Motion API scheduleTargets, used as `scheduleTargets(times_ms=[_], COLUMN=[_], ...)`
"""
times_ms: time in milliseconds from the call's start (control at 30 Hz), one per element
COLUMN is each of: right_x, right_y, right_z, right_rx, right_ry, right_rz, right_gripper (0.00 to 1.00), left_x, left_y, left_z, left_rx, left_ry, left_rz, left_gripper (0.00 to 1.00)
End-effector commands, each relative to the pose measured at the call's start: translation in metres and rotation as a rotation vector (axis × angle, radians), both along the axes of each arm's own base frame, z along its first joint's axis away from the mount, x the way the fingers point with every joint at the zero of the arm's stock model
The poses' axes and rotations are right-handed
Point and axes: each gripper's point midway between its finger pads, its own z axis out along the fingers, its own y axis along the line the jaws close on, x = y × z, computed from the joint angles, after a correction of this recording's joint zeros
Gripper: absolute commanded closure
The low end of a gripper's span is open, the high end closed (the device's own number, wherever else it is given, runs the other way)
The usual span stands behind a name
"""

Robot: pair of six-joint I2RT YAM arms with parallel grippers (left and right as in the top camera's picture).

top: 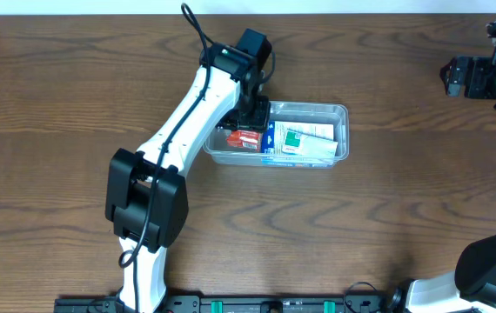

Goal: Pack container
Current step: 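Carry the red box over the container and lower it inside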

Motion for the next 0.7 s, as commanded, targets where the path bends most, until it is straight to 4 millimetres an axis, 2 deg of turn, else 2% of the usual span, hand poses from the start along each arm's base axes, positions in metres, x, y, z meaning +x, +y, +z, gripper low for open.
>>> scheduleTargets(times_ms=[0,667], right_x=[0.001,0.001], right_y=[-0.001,-0.001], right_z=[0.004,0.004], right_rx=[0.009,0.009], right_ry=[-0.01,-0.01], right_rz=[-0.009,-0.009], right_gripper=[0.01,0.01], left_x=[-0.002,-0.002], left_y=[0.007,0.003], left_z=[-0.015,-0.052], left_rx=[0.043,0.029], left_ry=[0.021,0.01], left_rz=[0.036,0.101], left_gripper=[0.38,0.39])
